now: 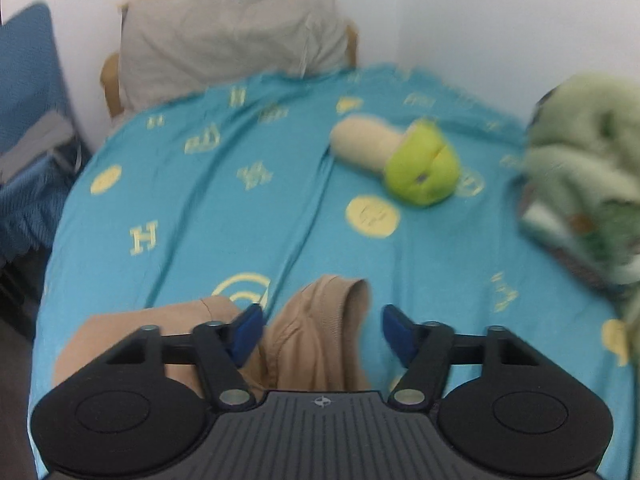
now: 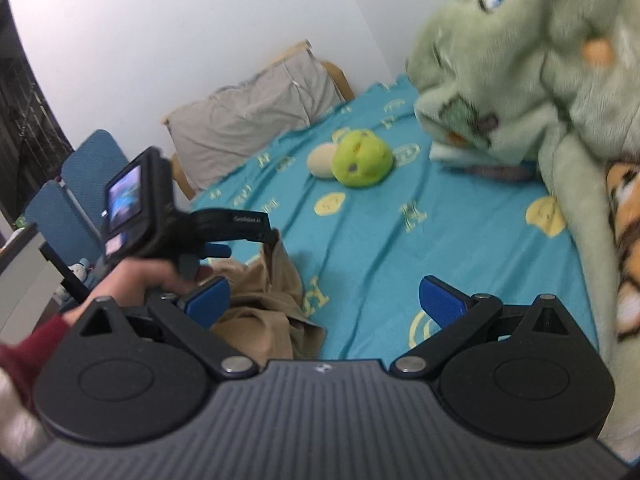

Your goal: Fold clothes

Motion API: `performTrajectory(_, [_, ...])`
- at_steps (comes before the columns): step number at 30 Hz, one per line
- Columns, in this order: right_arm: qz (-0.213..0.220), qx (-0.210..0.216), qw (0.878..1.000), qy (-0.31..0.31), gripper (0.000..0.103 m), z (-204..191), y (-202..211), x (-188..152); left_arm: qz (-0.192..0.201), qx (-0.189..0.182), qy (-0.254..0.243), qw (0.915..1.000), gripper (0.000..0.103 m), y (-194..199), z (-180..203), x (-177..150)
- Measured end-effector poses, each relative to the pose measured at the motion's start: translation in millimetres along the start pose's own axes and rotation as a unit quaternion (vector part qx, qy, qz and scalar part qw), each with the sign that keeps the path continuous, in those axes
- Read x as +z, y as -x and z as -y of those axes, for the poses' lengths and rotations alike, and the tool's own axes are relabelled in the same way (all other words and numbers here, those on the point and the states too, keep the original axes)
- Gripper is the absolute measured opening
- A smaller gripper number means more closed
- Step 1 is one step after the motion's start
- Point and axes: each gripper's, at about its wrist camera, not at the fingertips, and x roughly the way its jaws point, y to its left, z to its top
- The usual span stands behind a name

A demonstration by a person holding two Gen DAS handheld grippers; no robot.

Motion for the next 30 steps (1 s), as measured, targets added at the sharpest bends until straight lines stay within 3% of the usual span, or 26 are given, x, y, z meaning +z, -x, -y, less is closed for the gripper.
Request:
performTrajectory(2, [-0.012,-0.002,1.000,-0.006,0.103,3.0,-9.7,-2.0,-0.013,0.001,0.014,0.9998,0.040,-18.9,-4.8,2.5])
performTrajectory(4, [-0.023,0.007,1.000,-0.011,0.103,3.5,-15.3,-4.2,-0.008,-0.023,0.039,0.9990,0.009,-21.3,-14.8,1.7])
performTrajectory(6, [-0.029,0.020,0.999,-0.011,0.103,2.2,-17.3,-7.0,0.011,-0.040,0.067,0.9969,0.004,-11.5,-24.6,0.5])
performTrajectory(11, [-0.030,0.033,0.999,0.002,0.103,-1.6,-13.5,-10.4,0.095,-0.056,0.107,0.9882,0.003,59.1,-38.8,-6.4])
performTrajectory(18, [0.007,0.058,0.998,0.000,0.103,-5.5,8.0,-2.9,0.201,-0.061,0.094,0.9733,0.002,213.3,-44.1,-37.2])
performTrajectory(24, [0.001,0.132,0.991,0.004,0.103,-16.0,28.8,-4.0,0.283,-0.064,0.100,0.9517,0.002,339.1,-53.7,-92.7])
performTrajectory(30, [-0.059,0.187,0.978,0.075,0.103,-53.9,47.0,-34.4,0.320,-0.031,0.083,0.9433,0.002,394.7,-59.5,-166.9])
